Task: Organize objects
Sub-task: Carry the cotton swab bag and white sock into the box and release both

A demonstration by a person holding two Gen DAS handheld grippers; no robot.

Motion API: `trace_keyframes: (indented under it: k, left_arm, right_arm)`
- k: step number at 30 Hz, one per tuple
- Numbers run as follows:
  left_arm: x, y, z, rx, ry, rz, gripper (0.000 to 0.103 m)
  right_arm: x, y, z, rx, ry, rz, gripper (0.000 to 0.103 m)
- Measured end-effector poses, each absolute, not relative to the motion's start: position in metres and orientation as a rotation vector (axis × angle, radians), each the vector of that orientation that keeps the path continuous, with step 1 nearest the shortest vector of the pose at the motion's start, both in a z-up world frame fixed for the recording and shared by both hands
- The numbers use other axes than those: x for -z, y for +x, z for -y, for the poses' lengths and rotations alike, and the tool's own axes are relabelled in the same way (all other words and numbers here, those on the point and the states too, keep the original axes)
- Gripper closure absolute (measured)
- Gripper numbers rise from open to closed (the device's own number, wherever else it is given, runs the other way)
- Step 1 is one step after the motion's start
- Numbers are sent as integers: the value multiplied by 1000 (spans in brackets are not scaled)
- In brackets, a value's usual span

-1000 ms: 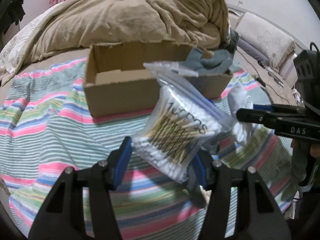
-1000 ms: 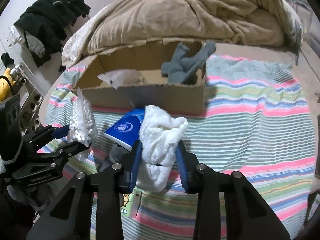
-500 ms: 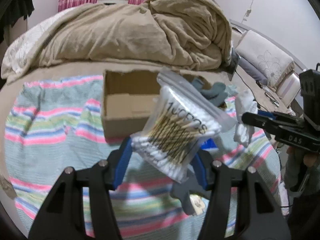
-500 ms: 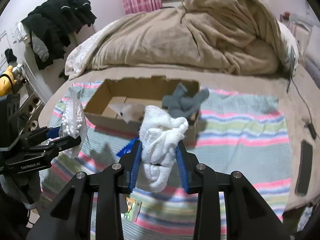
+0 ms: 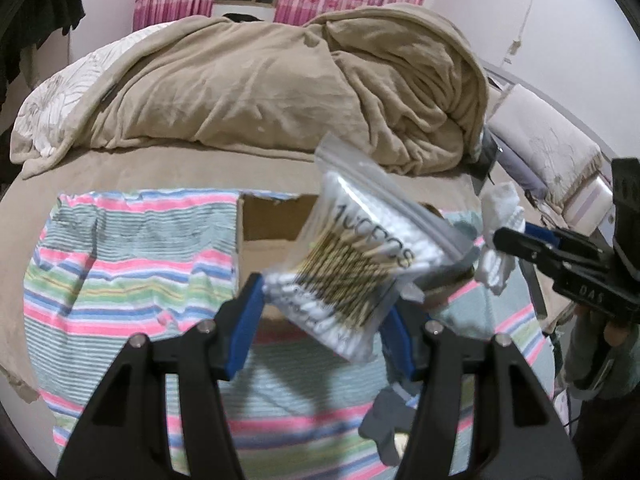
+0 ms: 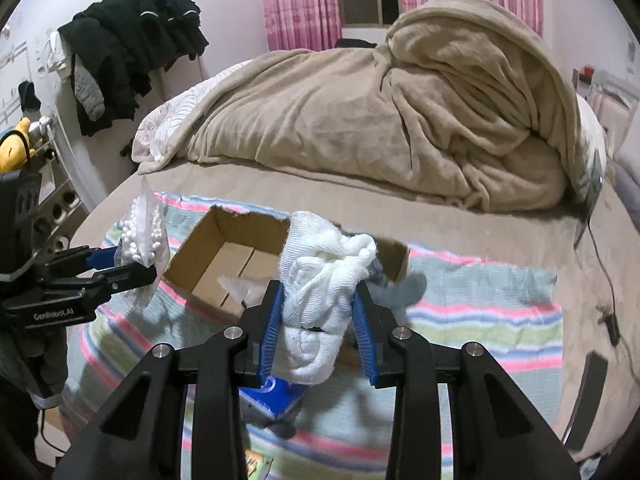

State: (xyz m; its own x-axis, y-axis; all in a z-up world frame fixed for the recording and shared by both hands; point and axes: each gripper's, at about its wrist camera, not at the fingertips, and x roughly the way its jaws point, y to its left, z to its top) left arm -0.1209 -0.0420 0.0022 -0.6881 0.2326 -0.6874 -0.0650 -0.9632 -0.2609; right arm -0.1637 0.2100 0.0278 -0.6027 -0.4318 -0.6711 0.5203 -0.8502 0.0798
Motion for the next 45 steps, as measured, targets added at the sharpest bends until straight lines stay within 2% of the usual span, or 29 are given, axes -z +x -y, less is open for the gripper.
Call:
trace_keyframes:
  k: [19,29,33,37,40,45]
  left_arm:
    - [50,-191,41,-2675,-1355,361,45]
    - [67,-208,22,-2691,-1431,207,42]
    - [61,-202,21,-2703,-1425,211,41]
    - [48,-189,23,-2734,-1384,205,26]
    - [42,-182,27,-2742,-1369,216,26]
    - [32,-167,35,-2772,-1346,231,25]
  right_arm:
    - [32,-223,-167,2306,1075,-291,67]
    - [76,-246,-151,2238,1161,-288,66]
    - [78,-247,-154,2238,1161,-259,63]
    - [74,-244,-155,2233,1150,-241,52]
    - [70,-239,-156,2241,1136,-231,50]
    - [58,-230,-163,2271,1116,-195,37]
